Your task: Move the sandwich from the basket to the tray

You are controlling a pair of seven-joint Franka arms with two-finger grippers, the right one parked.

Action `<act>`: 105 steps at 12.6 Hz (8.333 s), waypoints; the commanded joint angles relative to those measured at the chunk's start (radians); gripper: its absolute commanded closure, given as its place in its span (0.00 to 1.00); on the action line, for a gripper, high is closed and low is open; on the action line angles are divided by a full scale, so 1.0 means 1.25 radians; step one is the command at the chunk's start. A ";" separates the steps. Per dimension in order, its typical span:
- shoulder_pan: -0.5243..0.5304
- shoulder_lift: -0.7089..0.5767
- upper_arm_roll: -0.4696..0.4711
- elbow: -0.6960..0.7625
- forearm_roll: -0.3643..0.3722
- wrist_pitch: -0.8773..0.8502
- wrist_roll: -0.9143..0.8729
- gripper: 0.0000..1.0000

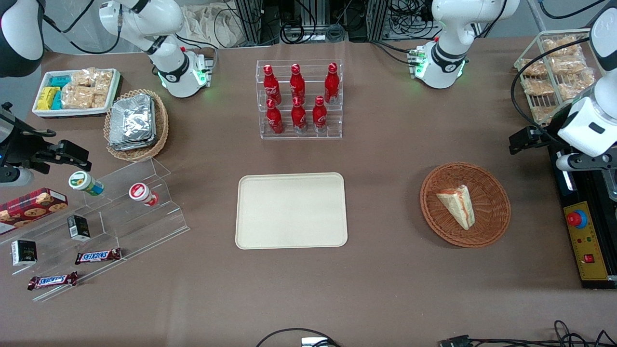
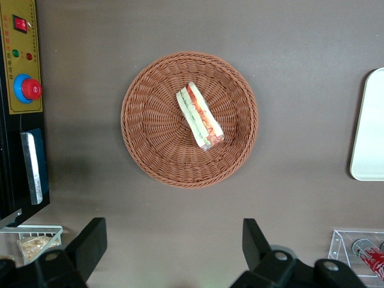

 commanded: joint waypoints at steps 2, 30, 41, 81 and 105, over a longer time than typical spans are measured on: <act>-0.010 -0.019 0.009 -0.028 -0.003 0.007 0.005 0.00; -0.006 0.329 0.018 -0.204 -0.122 0.463 -0.301 0.00; -0.014 0.364 0.002 -0.201 -0.134 0.465 -0.310 0.95; -0.269 0.576 -0.132 0.280 -0.134 0.400 -0.228 0.00; 0.034 -0.016 -0.115 -0.022 0.045 -0.047 -0.055 0.00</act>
